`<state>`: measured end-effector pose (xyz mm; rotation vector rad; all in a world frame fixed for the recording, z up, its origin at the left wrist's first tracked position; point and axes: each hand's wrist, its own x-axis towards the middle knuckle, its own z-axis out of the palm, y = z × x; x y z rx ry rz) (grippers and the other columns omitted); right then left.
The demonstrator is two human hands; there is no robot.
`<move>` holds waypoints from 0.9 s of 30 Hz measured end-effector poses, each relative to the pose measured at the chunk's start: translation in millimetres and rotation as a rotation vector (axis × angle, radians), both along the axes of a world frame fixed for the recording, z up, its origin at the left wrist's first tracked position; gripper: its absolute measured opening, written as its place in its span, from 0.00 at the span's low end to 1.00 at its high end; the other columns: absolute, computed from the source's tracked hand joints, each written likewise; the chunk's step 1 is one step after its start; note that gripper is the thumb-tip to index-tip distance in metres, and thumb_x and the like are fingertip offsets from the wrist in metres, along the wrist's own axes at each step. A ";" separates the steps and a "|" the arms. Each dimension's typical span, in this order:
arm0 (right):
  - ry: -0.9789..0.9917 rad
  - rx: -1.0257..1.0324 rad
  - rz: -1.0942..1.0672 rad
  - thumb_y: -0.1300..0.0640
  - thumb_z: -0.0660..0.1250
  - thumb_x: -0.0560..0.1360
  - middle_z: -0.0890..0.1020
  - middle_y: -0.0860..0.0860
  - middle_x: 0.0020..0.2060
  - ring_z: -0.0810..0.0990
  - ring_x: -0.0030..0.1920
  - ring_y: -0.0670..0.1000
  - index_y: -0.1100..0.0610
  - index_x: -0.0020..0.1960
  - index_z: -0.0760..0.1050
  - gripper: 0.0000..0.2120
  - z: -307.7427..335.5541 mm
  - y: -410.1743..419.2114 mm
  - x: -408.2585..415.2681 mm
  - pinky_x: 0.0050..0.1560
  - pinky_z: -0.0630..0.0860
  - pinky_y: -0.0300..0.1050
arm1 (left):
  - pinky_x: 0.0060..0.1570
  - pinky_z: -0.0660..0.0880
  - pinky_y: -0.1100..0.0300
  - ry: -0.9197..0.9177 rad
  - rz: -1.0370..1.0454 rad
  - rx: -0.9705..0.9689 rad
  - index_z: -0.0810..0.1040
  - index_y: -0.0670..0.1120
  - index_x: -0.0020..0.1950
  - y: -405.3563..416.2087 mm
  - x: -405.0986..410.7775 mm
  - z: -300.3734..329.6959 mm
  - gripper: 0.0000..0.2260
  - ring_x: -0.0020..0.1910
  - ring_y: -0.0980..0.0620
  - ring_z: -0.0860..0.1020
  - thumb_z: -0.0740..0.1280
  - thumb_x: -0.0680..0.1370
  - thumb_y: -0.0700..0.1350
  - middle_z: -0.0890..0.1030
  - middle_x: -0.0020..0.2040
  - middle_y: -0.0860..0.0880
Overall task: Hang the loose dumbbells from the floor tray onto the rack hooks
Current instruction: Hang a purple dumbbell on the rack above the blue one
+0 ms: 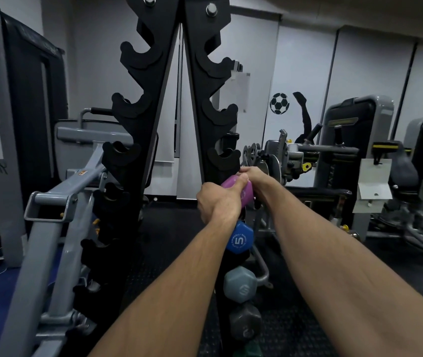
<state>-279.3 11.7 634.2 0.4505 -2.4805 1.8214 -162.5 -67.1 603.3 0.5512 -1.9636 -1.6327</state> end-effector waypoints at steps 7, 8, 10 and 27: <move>-0.022 0.113 -0.057 0.68 0.64 0.80 0.79 0.54 0.34 0.79 0.22 0.45 0.60 0.40 0.76 0.11 8.0 1.8 8.7 0.23 0.75 0.36 | 0.29 0.83 0.58 0.004 -0.062 0.197 0.77 0.39 0.54 -2.4 6.7 4.8 0.33 0.29 0.49 0.85 0.79 0.64 0.64 0.84 0.43 0.42; -0.049 0.138 -0.057 0.65 0.65 0.81 0.79 0.54 0.34 0.79 0.22 0.45 0.60 0.41 0.76 0.10 9.6 3.5 12.6 0.22 0.74 0.36 | 0.31 0.84 0.57 0.014 -0.072 0.219 0.77 0.39 0.56 -2.7 6.8 4.1 0.34 0.30 0.48 0.85 0.80 0.64 0.63 0.83 0.44 0.42; -0.118 0.176 -0.047 0.59 0.66 0.82 0.80 0.54 0.31 0.79 0.23 0.48 0.60 0.42 0.76 0.10 13.1 8.7 20.4 0.21 0.74 0.36 | 0.32 0.84 0.55 0.029 -0.090 0.266 0.77 0.39 0.58 -3.6 8.0 2.6 0.35 0.31 0.48 0.85 0.81 0.64 0.62 0.83 0.47 0.41; -0.050 -0.326 -0.052 0.57 0.67 0.81 0.83 0.50 0.35 0.81 0.36 0.49 0.57 0.53 0.84 0.08 -27.4 15.2 50.4 0.35 0.75 0.42 | 0.38 0.85 0.53 0.137 -0.163 0.233 0.76 0.42 0.56 -14.5 13.0 -46.2 0.20 0.32 0.51 0.86 0.80 0.71 0.48 0.84 0.46 0.42</move>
